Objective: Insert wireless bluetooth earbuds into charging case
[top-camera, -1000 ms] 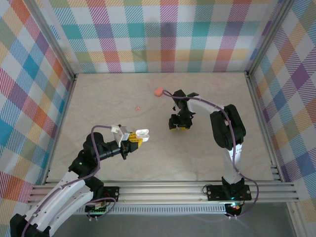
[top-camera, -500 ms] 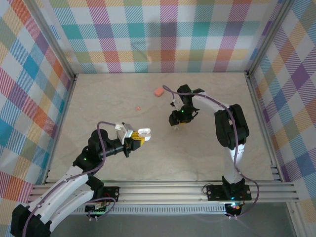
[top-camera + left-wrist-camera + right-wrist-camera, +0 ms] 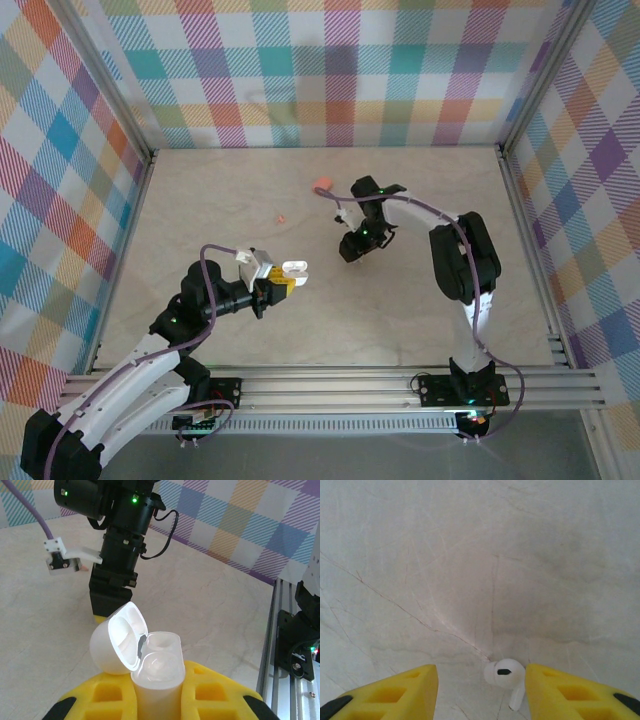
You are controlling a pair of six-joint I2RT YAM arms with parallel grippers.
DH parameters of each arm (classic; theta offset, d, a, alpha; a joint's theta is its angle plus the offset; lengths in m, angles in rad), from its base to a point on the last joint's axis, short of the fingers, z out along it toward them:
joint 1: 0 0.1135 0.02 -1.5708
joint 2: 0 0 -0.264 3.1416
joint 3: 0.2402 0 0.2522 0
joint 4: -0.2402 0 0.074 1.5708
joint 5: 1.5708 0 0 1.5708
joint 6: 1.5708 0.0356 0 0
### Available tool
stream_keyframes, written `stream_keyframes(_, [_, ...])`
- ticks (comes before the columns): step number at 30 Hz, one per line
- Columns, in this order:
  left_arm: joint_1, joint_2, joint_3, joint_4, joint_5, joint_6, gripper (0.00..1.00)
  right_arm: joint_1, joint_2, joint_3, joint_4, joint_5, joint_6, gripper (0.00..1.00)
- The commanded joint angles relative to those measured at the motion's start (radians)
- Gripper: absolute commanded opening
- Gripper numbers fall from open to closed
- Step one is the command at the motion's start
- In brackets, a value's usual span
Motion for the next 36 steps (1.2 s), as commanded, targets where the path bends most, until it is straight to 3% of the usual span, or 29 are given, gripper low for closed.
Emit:
stream_keyframes(1, [-0.012,-0.022,0.03,0.006,-0.004,0.006,0.0,0.018,0.045,0.024,-0.024,0.065,-0.068,0.49])
stream_keyframes(11, [-0.014,-0.002,0.039,0.007,-0.002,0.013,0.0,0.033,0.055,0.009,-0.045,0.158,-0.102,0.49])
stream_keyframes(17, [-0.016,0.009,0.044,0.01,-0.001,0.013,0.0,0.042,0.043,0.0,-0.061,0.177,-0.069,0.38])
stream_keyframes(25, [-0.019,0.009,0.047,0.006,0.001,0.015,0.0,0.042,0.031,-0.011,-0.077,0.197,0.035,0.25])
stream_keyframes(36, [-0.024,-0.003,0.049,-0.003,-0.002,0.01,0.0,-0.004,-0.004,0.016,-0.107,0.22,0.314,0.23])
